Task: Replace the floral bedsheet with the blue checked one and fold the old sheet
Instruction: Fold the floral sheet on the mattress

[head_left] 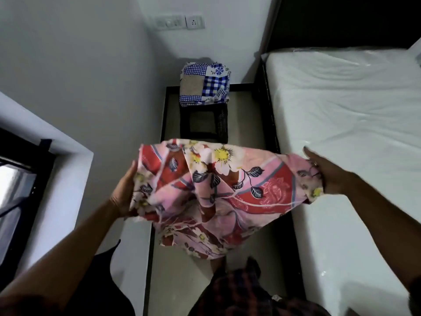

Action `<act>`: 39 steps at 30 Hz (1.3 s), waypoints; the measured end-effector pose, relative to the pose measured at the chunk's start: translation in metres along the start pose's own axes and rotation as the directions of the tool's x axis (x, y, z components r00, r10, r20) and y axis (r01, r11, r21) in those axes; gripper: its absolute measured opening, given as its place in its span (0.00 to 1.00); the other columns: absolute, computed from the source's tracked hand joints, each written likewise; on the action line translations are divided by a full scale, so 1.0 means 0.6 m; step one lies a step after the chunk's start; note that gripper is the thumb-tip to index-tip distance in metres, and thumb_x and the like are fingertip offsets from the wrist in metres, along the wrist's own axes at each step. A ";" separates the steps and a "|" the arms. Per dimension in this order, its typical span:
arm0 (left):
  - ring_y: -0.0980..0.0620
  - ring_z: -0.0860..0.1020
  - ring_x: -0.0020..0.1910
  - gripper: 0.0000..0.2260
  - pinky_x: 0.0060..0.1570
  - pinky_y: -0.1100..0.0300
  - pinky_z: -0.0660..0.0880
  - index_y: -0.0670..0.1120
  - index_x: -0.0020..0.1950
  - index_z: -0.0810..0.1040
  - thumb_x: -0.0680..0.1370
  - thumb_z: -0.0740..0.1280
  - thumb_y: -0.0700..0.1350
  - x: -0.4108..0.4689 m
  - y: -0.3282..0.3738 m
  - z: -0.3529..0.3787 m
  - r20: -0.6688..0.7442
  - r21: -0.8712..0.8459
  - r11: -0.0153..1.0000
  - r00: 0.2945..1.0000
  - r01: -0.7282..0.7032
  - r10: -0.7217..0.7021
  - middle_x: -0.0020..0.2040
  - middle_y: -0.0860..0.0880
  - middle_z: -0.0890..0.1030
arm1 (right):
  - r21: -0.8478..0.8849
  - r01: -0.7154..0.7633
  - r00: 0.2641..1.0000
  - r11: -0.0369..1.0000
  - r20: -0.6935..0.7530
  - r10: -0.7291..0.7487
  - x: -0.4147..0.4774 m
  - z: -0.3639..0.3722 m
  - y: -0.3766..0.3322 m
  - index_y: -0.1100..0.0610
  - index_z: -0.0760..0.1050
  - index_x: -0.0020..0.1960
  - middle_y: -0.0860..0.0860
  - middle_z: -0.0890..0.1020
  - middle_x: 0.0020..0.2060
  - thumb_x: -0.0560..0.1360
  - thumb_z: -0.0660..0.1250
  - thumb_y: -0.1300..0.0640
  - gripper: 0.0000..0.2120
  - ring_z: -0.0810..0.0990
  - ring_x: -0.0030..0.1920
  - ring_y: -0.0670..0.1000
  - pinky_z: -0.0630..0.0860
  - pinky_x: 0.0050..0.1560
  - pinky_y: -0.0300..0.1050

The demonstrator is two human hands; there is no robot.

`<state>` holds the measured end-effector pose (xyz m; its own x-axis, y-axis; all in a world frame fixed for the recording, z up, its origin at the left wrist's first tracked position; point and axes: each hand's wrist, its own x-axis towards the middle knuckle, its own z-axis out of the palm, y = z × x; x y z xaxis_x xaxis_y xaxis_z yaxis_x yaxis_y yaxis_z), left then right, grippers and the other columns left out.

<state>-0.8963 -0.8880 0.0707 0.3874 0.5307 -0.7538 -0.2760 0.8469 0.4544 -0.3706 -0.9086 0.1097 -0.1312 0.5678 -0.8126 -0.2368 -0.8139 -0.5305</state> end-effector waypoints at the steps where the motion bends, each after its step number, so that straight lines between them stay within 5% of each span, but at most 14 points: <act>1: 0.34 0.74 0.67 0.38 0.65 0.30 0.68 0.45 0.71 0.75 0.73 0.62 0.72 0.002 -0.015 0.005 0.008 0.007 0.999 0.999 0.031 -0.031 0.68 0.37 0.76 | -0.029 -0.061 0.998 0.998 -0.030 0.060 -0.009 0.009 0.008 0.60 0.84 0.32 0.55 0.83 0.28 0.80 0.57 0.38 0.32 0.82 0.26 0.51 0.79 0.27 0.40; 5: 0.40 0.84 0.40 0.28 0.42 0.48 0.82 0.39 0.50 0.85 0.54 0.85 0.49 0.011 -0.071 0.021 0.123 0.100 0.993 0.990 0.063 -0.075 0.44 0.38 0.84 | -0.129 -0.144 0.990 0.981 -0.026 0.142 0.007 -0.020 0.083 0.62 0.78 0.66 0.60 0.86 0.51 0.82 0.59 0.53 0.18 0.87 0.44 0.58 0.85 0.43 0.56; 7: 0.45 0.82 0.35 0.22 0.36 0.56 0.80 0.42 0.45 0.83 0.55 0.85 0.46 0.028 -0.073 0.027 0.111 0.153 0.988 0.994 -0.003 -0.015 0.39 0.41 0.82 | -0.108 -0.110 0.992 0.988 -0.077 0.102 0.012 -0.036 0.089 0.62 0.79 0.65 0.60 0.85 0.53 0.82 0.60 0.56 0.17 0.86 0.48 0.59 0.84 0.44 0.57; 11: 0.43 0.83 0.44 0.20 0.51 0.49 0.81 0.42 0.49 0.80 0.61 0.83 0.41 0.055 -0.063 0.070 0.064 0.109 0.994 0.998 -0.024 0.017 0.45 0.40 0.84 | 0.042 0.020 0.997 0.999 -0.079 -0.017 0.001 -0.054 0.063 0.59 0.86 0.53 0.56 0.86 0.51 0.80 0.61 0.54 0.16 0.86 0.47 0.55 0.84 0.48 0.55; 13: 0.44 0.84 0.43 0.14 0.44 0.51 0.83 0.43 0.51 0.79 0.68 0.77 0.40 0.064 -0.052 0.090 -0.015 0.162 0.985 0.998 -0.053 0.056 0.46 0.40 0.84 | -0.004 0.075 0.994 0.997 -0.076 -0.075 -0.002 -0.079 0.053 0.59 0.86 0.53 0.57 0.87 0.50 0.81 0.58 0.61 0.16 0.86 0.48 0.55 0.84 0.46 0.53; 16: 0.42 0.81 0.43 0.05 0.44 0.47 0.81 0.42 0.54 0.77 0.82 0.63 0.41 0.086 -0.043 0.079 -0.197 0.318 0.939 0.978 0.127 -0.065 0.47 0.39 0.82 | -0.207 0.087 0.996 0.974 0.016 -0.086 -0.010 -0.104 0.051 0.64 0.79 0.65 0.65 0.81 0.59 0.75 0.69 0.65 0.18 0.81 0.59 0.65 0.77 0.58 0.69; 19: 0.43 0.77 0.34 0.04 0.33 0.50 0.78 0.43 0.53 0.74 0.83 0.60 0.41 0.098 -0.038 0.051 -0.311 0.511 0.813 0.942 0.279 -0.127 0.40 0.39 0.78 | -0.375 0.122 0.990 0.919 -0.019 -0.139 -0.004 -0.130 0.062 0.67 0.77 0.64 0.70 0.78 0.61 0.68 0.78 0.60 0.27 0.78 0.60 0.69 0.72 0.60 0.76; 23: 0.47 0.74 0.30 0.06 0.22 0.60 0.72 0.41 0.48 0.74 0.82 0.60 0.39 0.105 -0.028 0.048 -0.345 0.611 0.718 0.929 0.333 -0.136 0.31 0.42 0.77 | -0.455 0.150 0.962 0.878 -0.139 -0.236 -0.003 -0.117 0.079 0.63 0.81 0.56 0.67 0.83 0.55 0.75 0.73 0.58 0.13 0.85 0.50 0.63 0.84 0.49 0.58; 27: 0.49 0.74 0.28 0.09 0.24 0.63 0.72 0.40 0.47 0.75 0.82 0.64 0.44 0.099 -0.040 0.038 -0.373 0.672 0.604 0.901 0.428 -0.223 0.27 0.45 0.79 | -0.577 -0.094 0.946 0.811 -0.306 -0.108 0.018 -0.103 0.114 0.65 0.78 0.51 0.58 0.86 0.39 0.80 0.67 0.63 0.05 0.85 0.34 0.50 0.78 0.33 0.38; 30: 0.50 0.71 0.26 0.16 0.30 0.63 0.68 0.41 0.49 0.79 0.77 0.71 0.55 0.088 -0.053 0.016 -0.321 0.689 0.531 0.865 0.492 -0.385 0.31 0.44 0.77 | -0.674 -0.213 0.939 0.708 -0.341 -0.042 0.025 -0.096 0.139 0.55 0.77 0.64 0.54 0.84 0.58 0.76 0.73 0.47 0.20 0.83 0.53 0.51 0.74 0.52 0.37; 33: 0.48 0.71 0.31 0.27 0.31 0.59 0.70 0.39 0.55 0.75 0.66 0.81 0.51 0.079 -0.072 -0.022 -0.235 0.781 0.440 0.861 0.444 -0.452 0.36 0.42 0.75 | -0.802 -0.290 0.924 0.522 -0.378 -0.067 0.022 -0.096 0.170 0.49 0.71 0.71 0.50 0.80 0.65 0.71 0.73 0.37 0.32 0.80 0.61 0.52 0.67 0.56 0.34; 35: 0.48 0.74 0.35 0.28 0.32 0.58 0.72 0.39 0.55 0.75 0.63 0.83 0.49 0.068 -0.089 -0.033 -0.168 0.848 0.393 0.883 0.356 -0.438 0.39 0.42 0.77 | -0.739 -0.335 0.900 0.585 -0.434 -0.033 0.019 -0.096 0.175 0.48 0.70 0.72 0.52 0.79 0.65 0.73 0.72 0.39 0.31 0.80 0.61 0.53 0.68 0.57 0.36; 37: 0.49 0.70 0.32 0.23 0.31 0.59 0.68 0.39 0.52 0.73 0.68 0.80 0.48 0.060 -0.106 -0.040 -0.055 0.830 0.486 0.905 0.276 -0.421 0.36 0.42 0.73 | -0.498 -0.354 0.887 0.792 -0.447 0.115 0.021 -0.110 0.175 0.52 0.73 0.69 0.55 0.80 0.63 0.74 0.73 0.42 0.28 0.80 0.58 0.55 0.72 0.61 0.41; 39: 0.48 0.66 0.31 0.28 0.33 0.59 0.65 0.38 0.56 0.73 0.67 0.80 0.51 0.057 -0.117 -0.049 0.027 0.755 0.625 0.943 0.198 -0.331 0.36 0.42 0.69 | -0.477 -0.341 0.938 0.810 -0.228 0.261 0.023 -0.132 0.189 0.63 0.76 0.67 0.64 0.81 0.60 0.72 0.76 0.50 0.28 0.81 0.56 0.59 0.75 0.66 0.54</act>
<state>-0.8897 -0.9304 -0.0011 0.4801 0.2210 -0.8489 0.5685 0.6586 0.4930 -0.3229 -1.0028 0.0189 0.0350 0.2924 -0.9557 0.3120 -0.9116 -0.2675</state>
